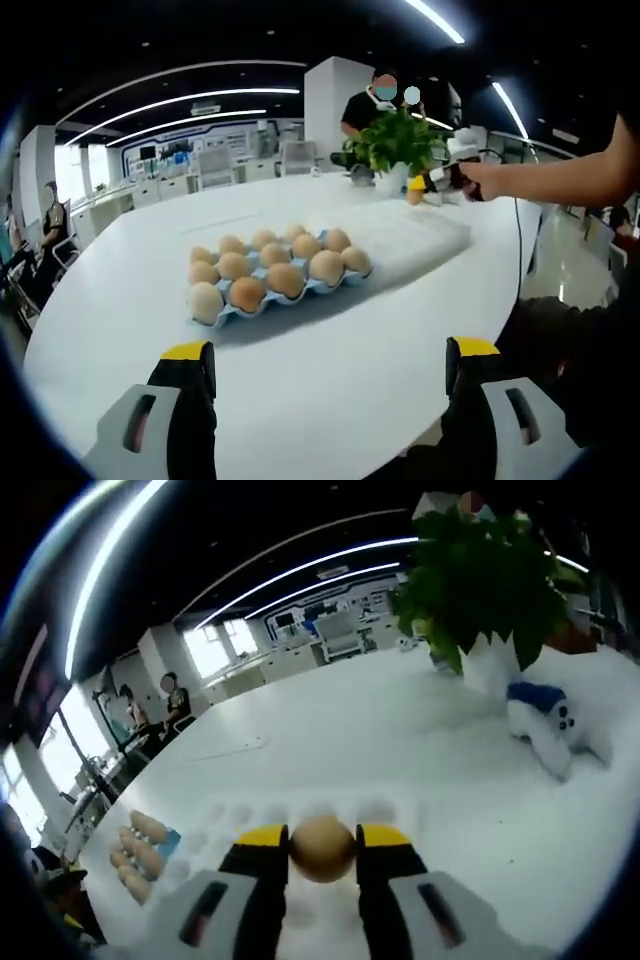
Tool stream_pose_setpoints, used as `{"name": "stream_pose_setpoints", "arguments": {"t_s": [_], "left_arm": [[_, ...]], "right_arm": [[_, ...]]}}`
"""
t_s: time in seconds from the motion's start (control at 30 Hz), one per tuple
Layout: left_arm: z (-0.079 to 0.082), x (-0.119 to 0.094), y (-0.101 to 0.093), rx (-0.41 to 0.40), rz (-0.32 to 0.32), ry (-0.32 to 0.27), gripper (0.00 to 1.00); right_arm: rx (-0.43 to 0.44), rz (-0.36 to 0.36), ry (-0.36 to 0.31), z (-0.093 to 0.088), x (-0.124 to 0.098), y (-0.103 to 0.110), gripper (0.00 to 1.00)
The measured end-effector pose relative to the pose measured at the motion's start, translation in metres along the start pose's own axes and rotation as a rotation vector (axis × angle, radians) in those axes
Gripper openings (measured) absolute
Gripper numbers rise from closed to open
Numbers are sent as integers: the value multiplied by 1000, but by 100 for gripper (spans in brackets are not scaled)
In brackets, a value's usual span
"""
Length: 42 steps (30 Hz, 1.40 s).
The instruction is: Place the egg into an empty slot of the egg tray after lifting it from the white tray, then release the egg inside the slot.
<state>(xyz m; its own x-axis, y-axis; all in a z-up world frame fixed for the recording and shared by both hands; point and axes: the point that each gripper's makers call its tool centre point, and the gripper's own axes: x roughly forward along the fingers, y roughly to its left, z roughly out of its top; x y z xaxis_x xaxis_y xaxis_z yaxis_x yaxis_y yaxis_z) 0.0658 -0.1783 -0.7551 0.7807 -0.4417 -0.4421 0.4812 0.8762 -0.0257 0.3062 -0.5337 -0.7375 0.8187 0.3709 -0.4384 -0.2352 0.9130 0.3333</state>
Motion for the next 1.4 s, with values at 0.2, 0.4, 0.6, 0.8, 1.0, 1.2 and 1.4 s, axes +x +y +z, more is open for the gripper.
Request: {"name": "stream_pose_setpoints", "arguments": {"t_s": [0.2, 0.4, 0.6, 0.8, 1.0, 1.2, 1.4], "left_arm": [[-2, -2, 2, -3, 2, -1, 97], [-3, -6, 7, -10, 13, -11, 97], [-6, -10, 9, -13, 20, -10, 97], [-10, -16, 17, -21, 41, -12, 98], [-14, -25, 22, -36, 65, -15, 98], [-21, -31, 25, -43, 75, -11, 98], [-23, -34, 25, -51, 79, -13, 98]], "right_arm": [[79, 83, 23, -8, 12, 40, 26], [78, 152, 49, -16, 26, 82, 26], [74, 236, 69, -31, 46, 131, 26], [32, 324, 111, -46, 71, 179, 26], [8, 360, 123, -57, 88, 201, 26], [-94, 360, 159, -70, 98, 212, 26], [-205, 341, 187, -84, 100, 218, 26]]}}
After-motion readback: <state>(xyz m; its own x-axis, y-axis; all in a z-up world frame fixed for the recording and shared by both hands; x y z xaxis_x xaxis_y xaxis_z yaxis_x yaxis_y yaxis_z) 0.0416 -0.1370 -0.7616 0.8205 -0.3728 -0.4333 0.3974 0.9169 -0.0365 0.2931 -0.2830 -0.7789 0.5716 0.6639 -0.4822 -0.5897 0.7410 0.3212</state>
